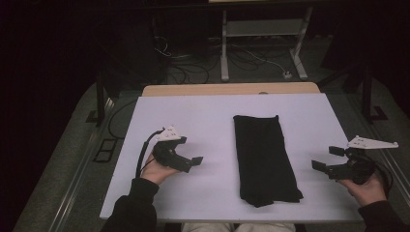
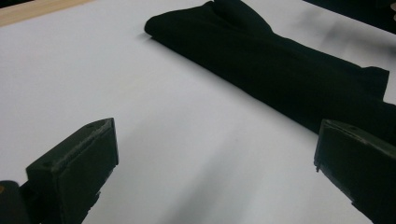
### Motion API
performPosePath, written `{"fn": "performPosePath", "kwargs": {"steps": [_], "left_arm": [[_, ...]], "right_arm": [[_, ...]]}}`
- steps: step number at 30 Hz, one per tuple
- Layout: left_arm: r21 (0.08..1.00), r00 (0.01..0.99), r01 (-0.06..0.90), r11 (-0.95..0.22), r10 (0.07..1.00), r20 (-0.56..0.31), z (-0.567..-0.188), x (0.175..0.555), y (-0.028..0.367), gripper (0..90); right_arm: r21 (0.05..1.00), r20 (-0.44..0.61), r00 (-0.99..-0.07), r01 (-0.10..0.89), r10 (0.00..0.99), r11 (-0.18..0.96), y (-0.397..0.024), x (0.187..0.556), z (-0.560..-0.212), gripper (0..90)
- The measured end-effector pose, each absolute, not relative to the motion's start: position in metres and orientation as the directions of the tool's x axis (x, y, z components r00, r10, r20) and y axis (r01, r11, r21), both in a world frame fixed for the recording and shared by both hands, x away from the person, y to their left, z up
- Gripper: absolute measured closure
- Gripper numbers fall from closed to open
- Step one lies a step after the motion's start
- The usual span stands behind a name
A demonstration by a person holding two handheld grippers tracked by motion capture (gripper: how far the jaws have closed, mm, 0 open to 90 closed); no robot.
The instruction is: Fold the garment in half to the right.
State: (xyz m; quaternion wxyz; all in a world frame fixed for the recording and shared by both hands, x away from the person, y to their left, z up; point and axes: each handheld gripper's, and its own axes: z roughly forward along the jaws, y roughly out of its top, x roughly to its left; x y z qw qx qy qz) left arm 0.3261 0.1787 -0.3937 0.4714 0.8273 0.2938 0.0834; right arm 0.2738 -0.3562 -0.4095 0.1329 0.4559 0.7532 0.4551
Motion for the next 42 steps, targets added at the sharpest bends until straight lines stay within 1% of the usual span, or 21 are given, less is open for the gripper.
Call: {"fn": "performPosePath", "kwargs": {"steps": [16,33,37,40,42], "left_arm": [[0.841,0.785,0.418,-0.345,0.603,-0.142,-0.396,0.312,0.213,0.0],[0.862,0.722,0.435,-0.259,0.673,-0.162,-0.399,0.298,0.258,0.0],[0.867,0.691,0.440,-0.234,0.705,-0.161,-0.404,0.295,0.271,0.0],[0.866,0.674,0.440,-0.237,0.724,-0.144,-0.407,0.292,0.279,0.0],[0.865,0.664,0.450,-0.223,0.731,-0.157,-0.409,0.291,0.284,0.0]], "right_arm": [[0.806,0.212,-0.551,0.566,0.807,0.175,-0.355,0.274,-0.410,0.0],[0.801,0.215,-0.554,0.572,0.804,0.180,-0.353,0.274,-0.411,0.0],[0.802,0.214,-0.556,0.570,0.803,0.181,-0.353,0.275,-0.411,0.0],[0.801,0.215,-0.559,0.570,0.801,0.182,-0.352,0.276,-0.411,0.0],[0.802,0.212,-0.560,0.568,0.801,0.186,-0.351,0.276,-0.411,0.0]]}}
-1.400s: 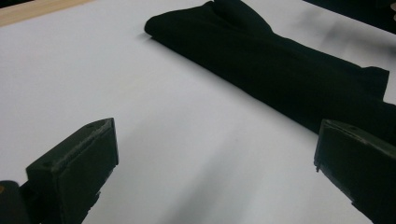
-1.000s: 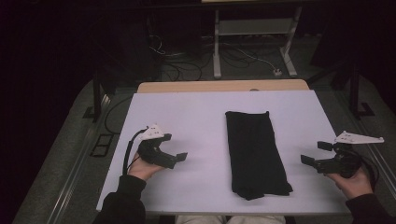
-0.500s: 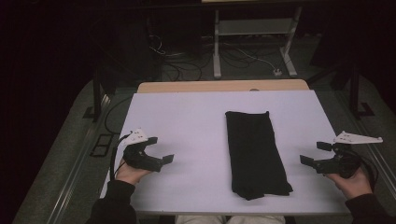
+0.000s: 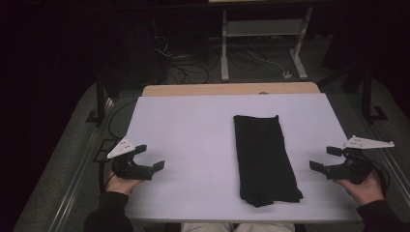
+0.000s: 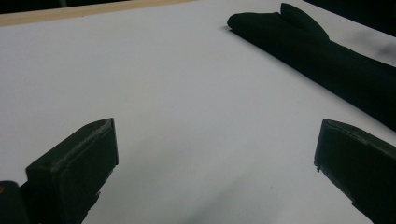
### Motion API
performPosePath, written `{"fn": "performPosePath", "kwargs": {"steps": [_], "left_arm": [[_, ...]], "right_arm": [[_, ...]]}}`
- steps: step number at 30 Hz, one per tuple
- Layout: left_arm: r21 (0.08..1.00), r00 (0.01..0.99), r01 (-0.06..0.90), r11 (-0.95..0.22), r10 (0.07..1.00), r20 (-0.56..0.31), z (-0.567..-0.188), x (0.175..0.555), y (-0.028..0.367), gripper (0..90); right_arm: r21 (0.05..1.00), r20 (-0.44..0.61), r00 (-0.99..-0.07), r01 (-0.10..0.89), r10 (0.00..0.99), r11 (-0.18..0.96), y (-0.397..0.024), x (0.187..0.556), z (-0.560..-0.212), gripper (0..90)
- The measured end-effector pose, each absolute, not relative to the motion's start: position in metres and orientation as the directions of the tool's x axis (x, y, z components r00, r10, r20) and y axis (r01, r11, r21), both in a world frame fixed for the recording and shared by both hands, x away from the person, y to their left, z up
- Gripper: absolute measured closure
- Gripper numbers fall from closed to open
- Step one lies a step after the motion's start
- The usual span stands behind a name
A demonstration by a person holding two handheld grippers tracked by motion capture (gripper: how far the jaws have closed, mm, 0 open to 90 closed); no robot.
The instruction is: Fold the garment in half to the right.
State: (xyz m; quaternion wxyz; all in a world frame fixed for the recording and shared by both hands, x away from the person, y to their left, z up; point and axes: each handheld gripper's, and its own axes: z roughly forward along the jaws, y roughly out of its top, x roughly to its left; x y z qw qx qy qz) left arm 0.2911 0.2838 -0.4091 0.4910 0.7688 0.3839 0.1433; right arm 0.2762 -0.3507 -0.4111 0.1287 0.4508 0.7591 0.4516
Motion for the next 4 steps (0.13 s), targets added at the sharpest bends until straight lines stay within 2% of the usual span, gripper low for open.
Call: {"fn": "performPosePath", "kwargs": {"steps": [4], "left_arm": [[0.853,0.650,0.471,-0.226,0.743,-0.162,-0.4138,0.2905,0.2904,0.0]], "right_arm": [[0.802,0.207,-0.566,0.565,0.798,0.192,-0.3484,0.2784,-0.4111,0.0]]}}
